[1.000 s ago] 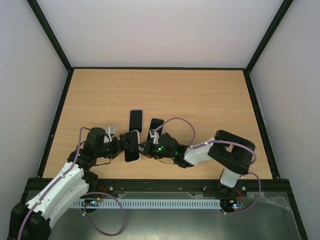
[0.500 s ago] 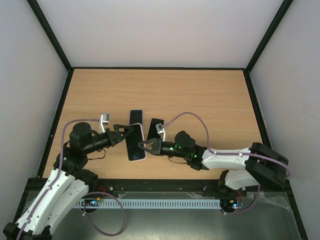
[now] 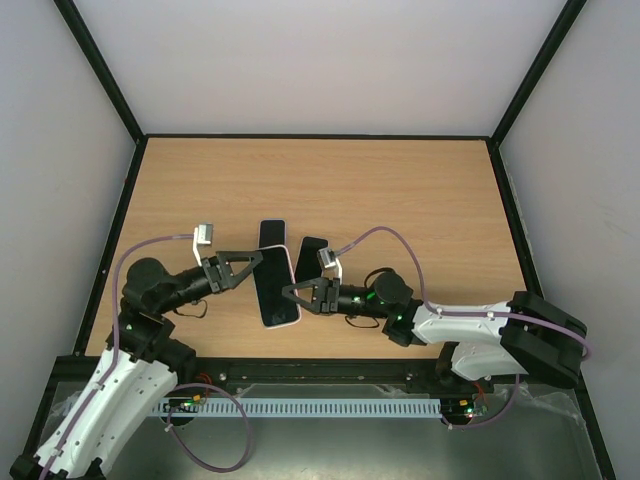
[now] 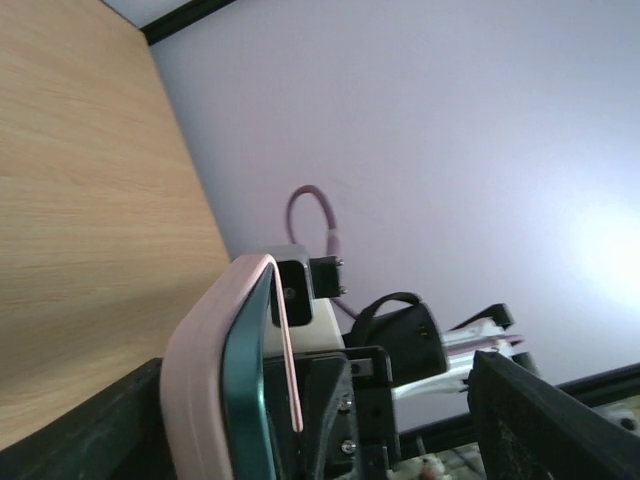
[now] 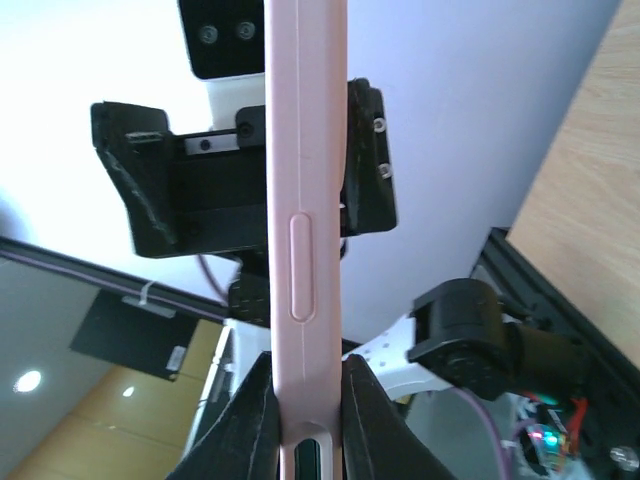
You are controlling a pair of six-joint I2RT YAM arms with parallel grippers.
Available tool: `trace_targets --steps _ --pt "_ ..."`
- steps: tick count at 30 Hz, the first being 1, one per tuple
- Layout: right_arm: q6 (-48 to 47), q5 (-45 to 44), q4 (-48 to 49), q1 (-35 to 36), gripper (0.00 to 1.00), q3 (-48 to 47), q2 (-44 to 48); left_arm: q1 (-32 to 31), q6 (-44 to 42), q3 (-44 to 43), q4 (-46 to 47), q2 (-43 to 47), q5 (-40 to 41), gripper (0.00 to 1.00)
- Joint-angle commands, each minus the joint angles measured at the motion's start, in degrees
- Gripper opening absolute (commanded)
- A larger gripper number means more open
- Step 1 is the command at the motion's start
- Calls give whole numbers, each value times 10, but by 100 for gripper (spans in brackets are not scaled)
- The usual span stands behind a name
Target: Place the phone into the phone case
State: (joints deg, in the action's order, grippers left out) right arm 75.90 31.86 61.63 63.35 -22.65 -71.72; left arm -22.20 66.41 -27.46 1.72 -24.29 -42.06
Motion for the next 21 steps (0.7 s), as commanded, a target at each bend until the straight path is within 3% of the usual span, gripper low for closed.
trace_targets --steps 1,11,17,21 --pt "55 29 172 2 10 9 3 3 54 13 102 18 -27 76" --pt "49 31 155 3 11 13 19 2 85 36 133 20 -14 36" --pt "46 33 152 3 13 15 16 3 69 30 102 10 -11 4" --pt "40 30 137 3 14 12 16 3 50 24 61 2 -3 3"
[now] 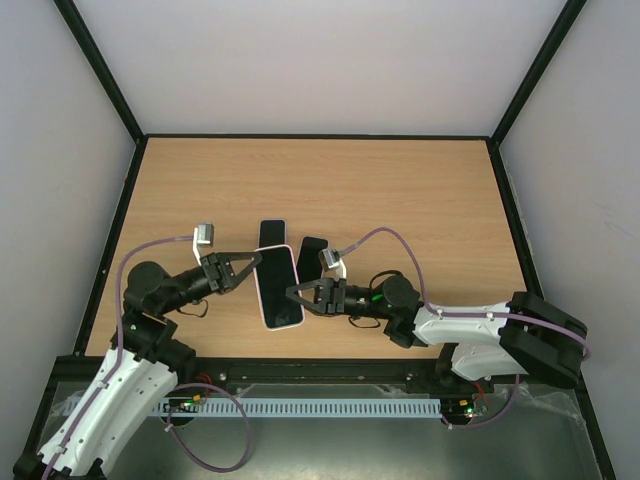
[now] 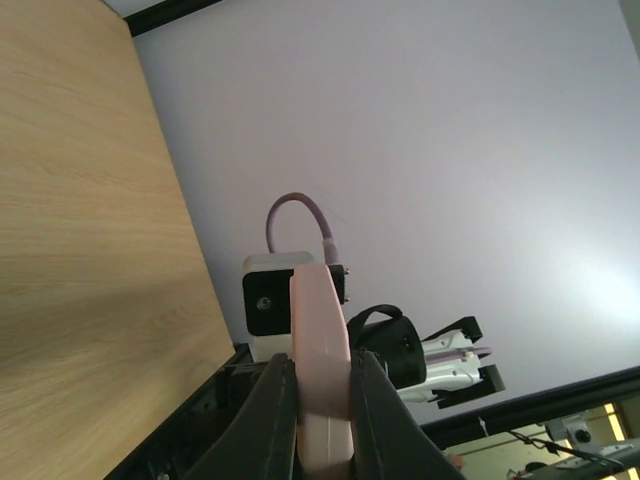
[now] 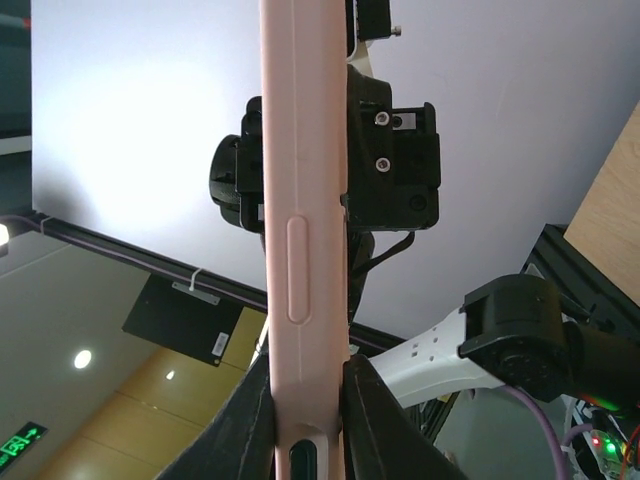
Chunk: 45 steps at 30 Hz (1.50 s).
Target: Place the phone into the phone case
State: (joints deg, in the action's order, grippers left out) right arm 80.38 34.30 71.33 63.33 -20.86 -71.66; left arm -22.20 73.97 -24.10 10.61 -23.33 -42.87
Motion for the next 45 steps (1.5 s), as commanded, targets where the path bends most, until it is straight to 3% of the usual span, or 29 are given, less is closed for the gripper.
trace_targets --steps 1,7,11,19,22,26,29,31,34,38,45 --pt "-7 4 34 3 15 -7 16 3 -26 -9 -29 -8 5 3" --pt "-16 -11 3 3 13 -5 27 3 -27 -17 -45 -14 6 5" --pt "-26 -39 -28 3 13 -10 38 3 -30 -27 -65 -20 2 20" --pt "-6 -94 -30 3 13 -25 28 2 -39 -10 -86 -10 -8 70" --pt "-1 -117 -25 3 13 -32 21 2 -24 10 -64 -8 -26 77" --pt "-3 -145 -37 3 12 -41 14 1 -12 23 -44 -3 -35 79" --pt "-1 -167 -38 3 13 -44 13 1 -18 21 -48 -12 -46 76" --pt "-3 -180 -38 2 12 -44 13 0 -22 19 -53 -14 -49 69" --pt "-6 -193 -42 2 13 -44 12 0 -25 19 -54 -16 -50 35" --pt "-20 -196 -61 2 13 -47 17 0 -68 1 -115 -36 -43 4" --pt "-43 -207 -130 2 13 -49 31 0 -110 -23 -190 -53 -26 4"
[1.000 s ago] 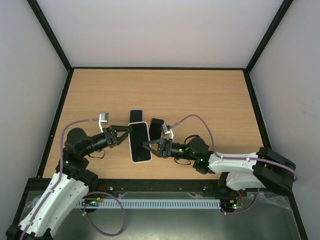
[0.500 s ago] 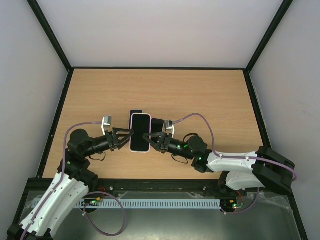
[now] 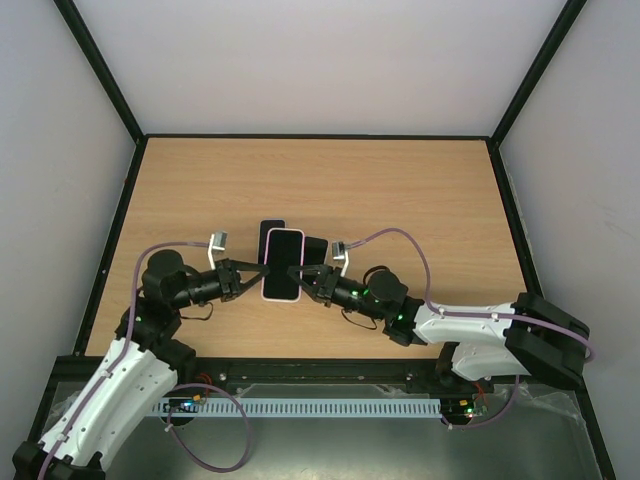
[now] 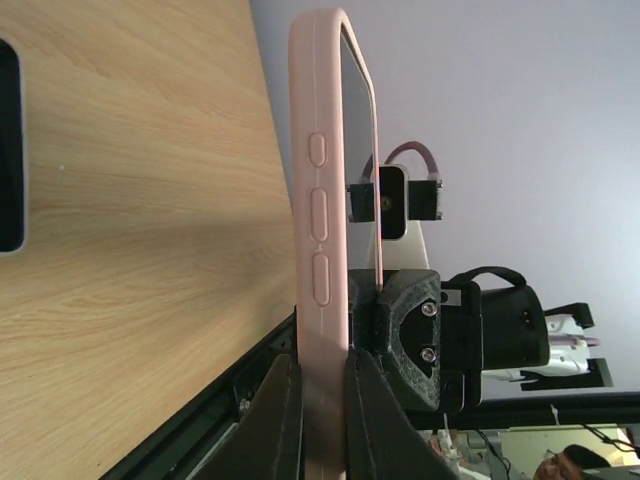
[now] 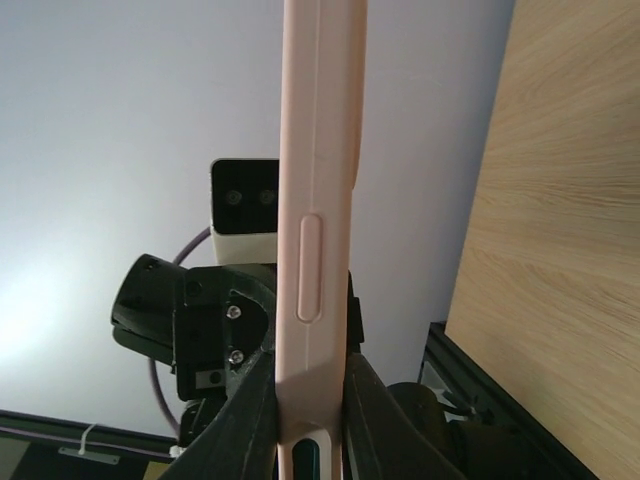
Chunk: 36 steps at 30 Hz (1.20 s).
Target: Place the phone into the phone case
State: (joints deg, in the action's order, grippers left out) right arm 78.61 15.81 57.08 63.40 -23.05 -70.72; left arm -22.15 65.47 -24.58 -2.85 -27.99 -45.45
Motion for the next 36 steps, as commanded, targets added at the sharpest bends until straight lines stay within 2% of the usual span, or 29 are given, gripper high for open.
trace_targets --steps 1,2,7,11,12,18,21,23,26,32,36 --pt "-23 -25 19 1 13 -26 20 0 -21 -17 -55 -6 0 10" --pt "-20 -26 31 2 13 -23 19 0 -16 -15 -54 -5 0 21" --pt "-10 -40 41 2 13 -37 6 0 12 10 -24 5 -21 60" --pt "2 -57 51 2 13 -45 -13 -1 25 35 3 6 -39 65" --pt "6 -58 54 2 13 -48 -19 -1 26 39 7 5 -41 62" --pt "4 -52 33 1 14 -60 -37 -1 -1 38 -13 -9 -24 20" --pt "-1 -40 25 2 22 -46 -31 -1 -13 39 -9 -21 -13 8" --pt "5 -35 18 1 30 -33 -25 -1 -14 42 3 -27 -11 5" --pt "20 -29 13 2 32 -8 -17 0 -22 43 7 -33 2 3" --pt "63 -15 42 1 23 21 -29 0 -34 55 24 -46 19 3" --pt "68 -4 44 1 13 11 -42 0 -58 53 9 -57 32 3"
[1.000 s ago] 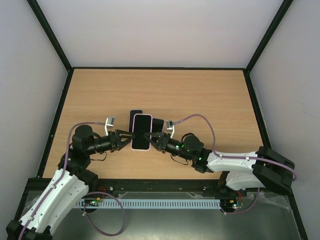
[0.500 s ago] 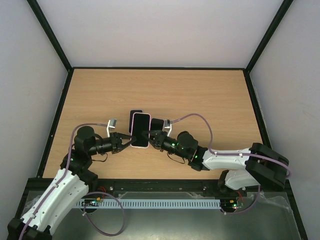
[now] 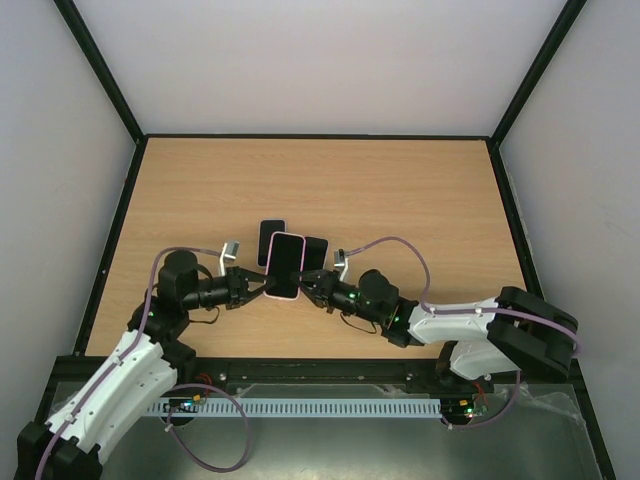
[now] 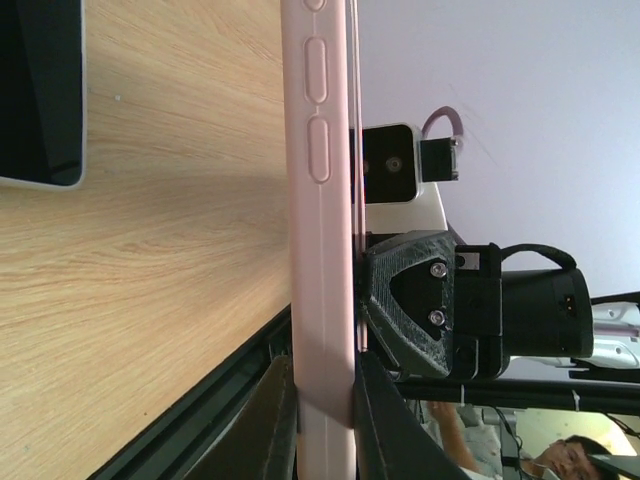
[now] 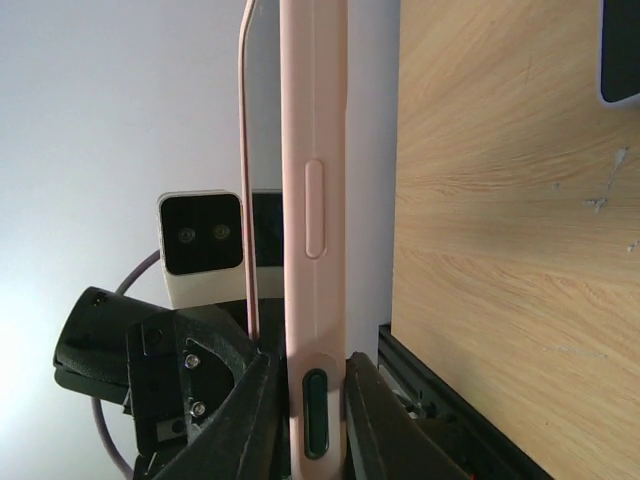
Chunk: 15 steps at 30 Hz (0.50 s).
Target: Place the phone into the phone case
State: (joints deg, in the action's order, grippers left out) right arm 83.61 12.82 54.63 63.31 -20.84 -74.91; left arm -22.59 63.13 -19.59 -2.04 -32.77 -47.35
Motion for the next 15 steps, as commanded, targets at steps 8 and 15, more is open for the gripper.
trace_targets --steps 8,15 --pt "24 40 106 2 2 -11 -22 4 -59 4 -19 -12 69 3" --pt "-17 29 64 0 2 5 -5 4 -51 -1 -29 -16 77 40"
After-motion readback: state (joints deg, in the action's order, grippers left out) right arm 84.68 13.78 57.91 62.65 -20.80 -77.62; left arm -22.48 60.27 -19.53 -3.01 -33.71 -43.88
